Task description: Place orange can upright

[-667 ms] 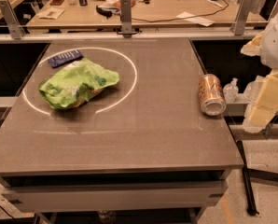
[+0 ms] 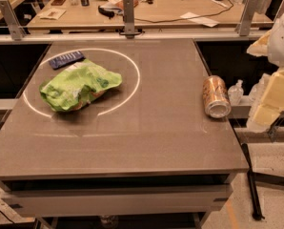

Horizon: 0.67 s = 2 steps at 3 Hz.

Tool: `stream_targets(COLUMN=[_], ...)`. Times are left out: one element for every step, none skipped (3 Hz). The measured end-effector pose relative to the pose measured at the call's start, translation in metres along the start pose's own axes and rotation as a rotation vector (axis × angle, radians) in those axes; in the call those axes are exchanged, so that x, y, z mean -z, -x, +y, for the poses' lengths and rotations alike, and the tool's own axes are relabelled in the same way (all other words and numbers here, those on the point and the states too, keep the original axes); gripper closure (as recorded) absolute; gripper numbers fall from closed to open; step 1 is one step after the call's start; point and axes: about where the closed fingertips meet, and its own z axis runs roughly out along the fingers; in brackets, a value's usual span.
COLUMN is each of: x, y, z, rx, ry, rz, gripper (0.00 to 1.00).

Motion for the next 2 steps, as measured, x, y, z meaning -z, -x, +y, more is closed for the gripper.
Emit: stream_targets(x=[-0.0016,-0.0064], y=[-0.0097,-0.018], z=[-0.0076,-0.0157], rx=[-0.143,-0.332], ry=[0.041,0.094], rz=[-0.067,-0.132], gripper=[0.0,0.0])
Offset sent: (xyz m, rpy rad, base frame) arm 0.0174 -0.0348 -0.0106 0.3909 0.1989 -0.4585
